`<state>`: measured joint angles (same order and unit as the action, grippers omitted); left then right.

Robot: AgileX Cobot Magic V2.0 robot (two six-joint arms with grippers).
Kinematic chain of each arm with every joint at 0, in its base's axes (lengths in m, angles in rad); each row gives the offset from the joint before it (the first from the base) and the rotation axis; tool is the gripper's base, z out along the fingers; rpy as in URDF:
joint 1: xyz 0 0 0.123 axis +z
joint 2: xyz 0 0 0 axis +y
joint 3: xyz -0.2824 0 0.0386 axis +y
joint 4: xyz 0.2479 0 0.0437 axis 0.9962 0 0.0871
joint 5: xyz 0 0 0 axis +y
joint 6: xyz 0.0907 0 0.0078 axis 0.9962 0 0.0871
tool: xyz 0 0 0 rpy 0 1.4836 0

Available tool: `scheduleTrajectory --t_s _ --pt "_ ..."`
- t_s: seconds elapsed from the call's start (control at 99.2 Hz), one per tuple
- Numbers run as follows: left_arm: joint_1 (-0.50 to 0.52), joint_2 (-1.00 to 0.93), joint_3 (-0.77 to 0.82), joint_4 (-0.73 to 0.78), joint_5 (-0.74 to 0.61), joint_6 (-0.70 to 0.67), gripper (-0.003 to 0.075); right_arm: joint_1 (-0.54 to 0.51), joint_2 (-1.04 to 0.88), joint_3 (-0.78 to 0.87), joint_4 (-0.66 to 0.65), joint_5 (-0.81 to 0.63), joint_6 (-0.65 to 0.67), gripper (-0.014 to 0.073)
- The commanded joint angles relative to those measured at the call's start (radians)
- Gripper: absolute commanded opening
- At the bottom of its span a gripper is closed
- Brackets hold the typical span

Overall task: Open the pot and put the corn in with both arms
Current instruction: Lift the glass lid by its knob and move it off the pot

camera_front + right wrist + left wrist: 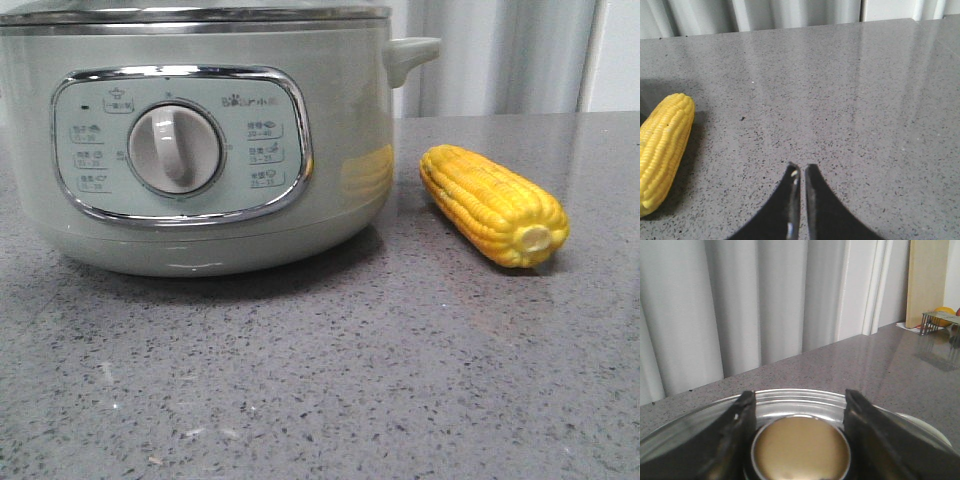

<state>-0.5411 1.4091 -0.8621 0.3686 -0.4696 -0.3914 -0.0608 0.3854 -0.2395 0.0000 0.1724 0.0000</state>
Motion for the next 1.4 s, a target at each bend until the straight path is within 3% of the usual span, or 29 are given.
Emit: scheduleTrajectory --t_s 0.0,0.353,0.564,0.766,1.058,1.39 --pt "-0.006 -0.025 -0.03 -0.018 -0.102 -0.008 -0.0017 -0.007 0.012 -0.032 0.0 -0.086 -0.007 -0.0057" --pt "-0.006 -0.039 -0.052 -0.018 -0.108 -0.008 -0.002 -0.007 0.012 -0.032 0.0 -0.086 -0.007 -0.0057" --pt "-0.006 -0.098 -0.123 -0.018 -0.002 -0.008 -0.002 -0.007 0.012 -0.032 0.0 -0.086 -0.007 -0.0057" --pt "-0.006 -0.195 -0.134 -0.018 0.011 -0.006 -0.002 -0.007 0.012 -0.032 0.0 -0.086 -0.007 -0.0057" --pt "0.045 -0.441 -0.125 -0.007 0.321 0.031 -0.002 -0.007 0.012 -0.032 0.0 -0.086 -0.007 -0.0057" --pt "0.159 -0.818 0.039 0.069 0.538 0.031 -0.002 -0.007 0.012 -0.032 0.0 -0.086 -0.007 -0.0057"
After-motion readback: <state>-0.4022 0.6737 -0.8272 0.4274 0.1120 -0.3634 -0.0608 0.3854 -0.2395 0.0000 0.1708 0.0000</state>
